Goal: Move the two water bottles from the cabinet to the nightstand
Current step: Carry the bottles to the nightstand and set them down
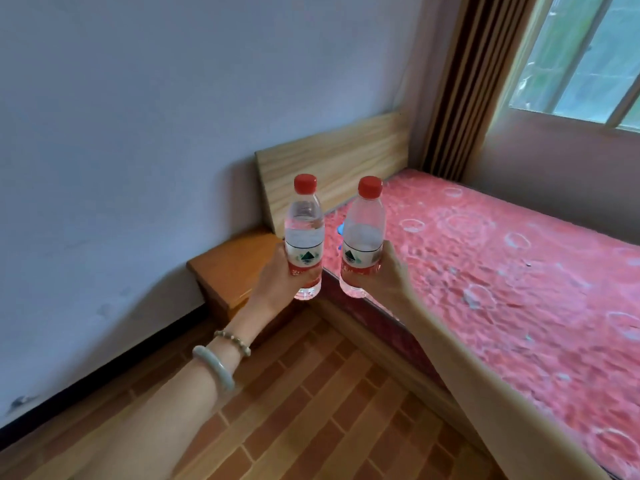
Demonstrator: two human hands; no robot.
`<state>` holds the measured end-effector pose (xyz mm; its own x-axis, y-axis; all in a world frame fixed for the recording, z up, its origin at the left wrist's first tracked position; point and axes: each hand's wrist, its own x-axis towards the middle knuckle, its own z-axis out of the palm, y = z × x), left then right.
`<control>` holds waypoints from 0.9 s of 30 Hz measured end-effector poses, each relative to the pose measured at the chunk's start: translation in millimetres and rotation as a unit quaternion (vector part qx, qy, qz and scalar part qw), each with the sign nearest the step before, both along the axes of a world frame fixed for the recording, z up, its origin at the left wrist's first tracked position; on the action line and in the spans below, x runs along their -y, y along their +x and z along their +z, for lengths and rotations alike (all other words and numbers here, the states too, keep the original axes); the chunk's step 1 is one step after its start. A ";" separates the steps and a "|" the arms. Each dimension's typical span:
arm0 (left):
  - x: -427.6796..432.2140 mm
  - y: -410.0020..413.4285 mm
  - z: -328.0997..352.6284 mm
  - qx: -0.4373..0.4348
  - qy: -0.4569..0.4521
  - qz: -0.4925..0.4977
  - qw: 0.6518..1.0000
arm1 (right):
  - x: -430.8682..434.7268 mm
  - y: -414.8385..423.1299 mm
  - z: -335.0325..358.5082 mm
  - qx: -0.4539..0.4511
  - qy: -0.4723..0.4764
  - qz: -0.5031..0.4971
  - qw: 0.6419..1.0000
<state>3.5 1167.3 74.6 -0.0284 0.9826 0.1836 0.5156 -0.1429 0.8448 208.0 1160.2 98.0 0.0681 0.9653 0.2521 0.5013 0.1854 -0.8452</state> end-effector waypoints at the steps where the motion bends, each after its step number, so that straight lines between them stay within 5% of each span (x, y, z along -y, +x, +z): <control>1: -7.2 -3.6 0.0 -0.004 -0.002 0.014 1.000 | -13.8 -4.1 0.5 0.002 -0.003 0.017 1.000; 27: -260.4 -161.8 -73.0 0.038 -0.020 0.196 0.980 | -344.6 -163.7 -60.5 0.021 -0.045 0.230 0.972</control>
